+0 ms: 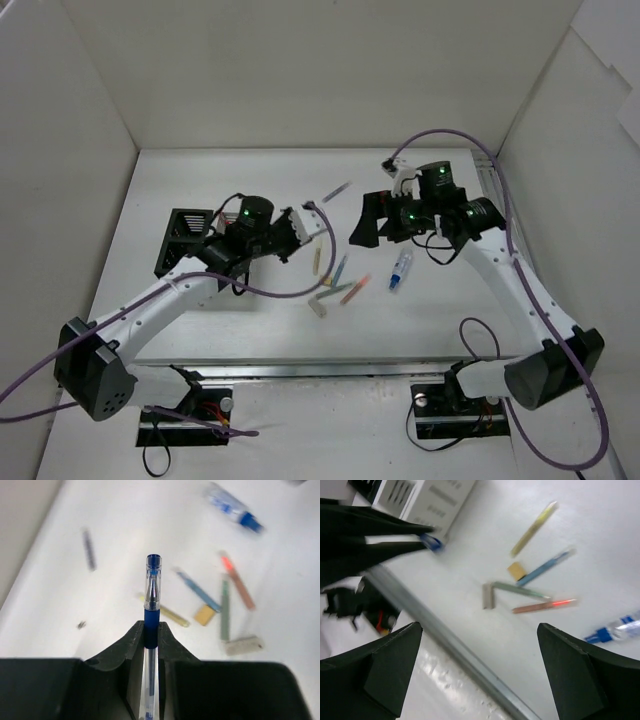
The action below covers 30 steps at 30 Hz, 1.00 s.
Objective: Sort the stationery into containers
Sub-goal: Place the pen in the storage box.
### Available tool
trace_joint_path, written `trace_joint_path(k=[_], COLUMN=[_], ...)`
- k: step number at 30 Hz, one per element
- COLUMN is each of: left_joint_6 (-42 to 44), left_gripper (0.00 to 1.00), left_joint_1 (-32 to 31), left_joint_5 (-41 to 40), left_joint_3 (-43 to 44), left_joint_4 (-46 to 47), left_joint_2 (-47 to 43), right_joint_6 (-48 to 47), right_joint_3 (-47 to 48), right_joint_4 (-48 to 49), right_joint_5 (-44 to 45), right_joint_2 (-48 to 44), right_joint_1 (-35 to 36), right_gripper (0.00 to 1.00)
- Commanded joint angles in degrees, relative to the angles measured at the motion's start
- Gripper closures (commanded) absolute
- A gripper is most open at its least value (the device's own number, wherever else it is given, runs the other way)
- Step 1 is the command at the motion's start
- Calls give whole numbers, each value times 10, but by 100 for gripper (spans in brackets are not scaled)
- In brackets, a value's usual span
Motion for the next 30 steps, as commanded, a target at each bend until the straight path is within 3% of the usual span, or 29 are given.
trace_joint_path(k=[1, 5, 13, 21, 30], left_joint_6=[-151, -275, -408, -457, -481], left_gripper=[100, 100, 100, 100, 98], left_joint_1=[61, 132, 268, 299, 299], left_joint_5=[-56, -136, -159, -169, -210], left_joint_3=[-7, -48, -52, -74, -148], left_joint_4=[141, 251, 346, 423, 437], left_joint_2=[-55, -88, -29, 46, 27], right_joint_6=[80, 144, 146, 127, 121], right_joint_3=[-55, -145, -237, -291, -328], right_joint_4=[86, 176, 248, 289, 296], right_joint_5=[166, 323, 388, 384, 399], right_joint_2=[-92, -188, -265, -314, -343], right_joint_1=[-25, -32, -36, -39, -38], right_gripper=[2, 2, 2, 2, 2])
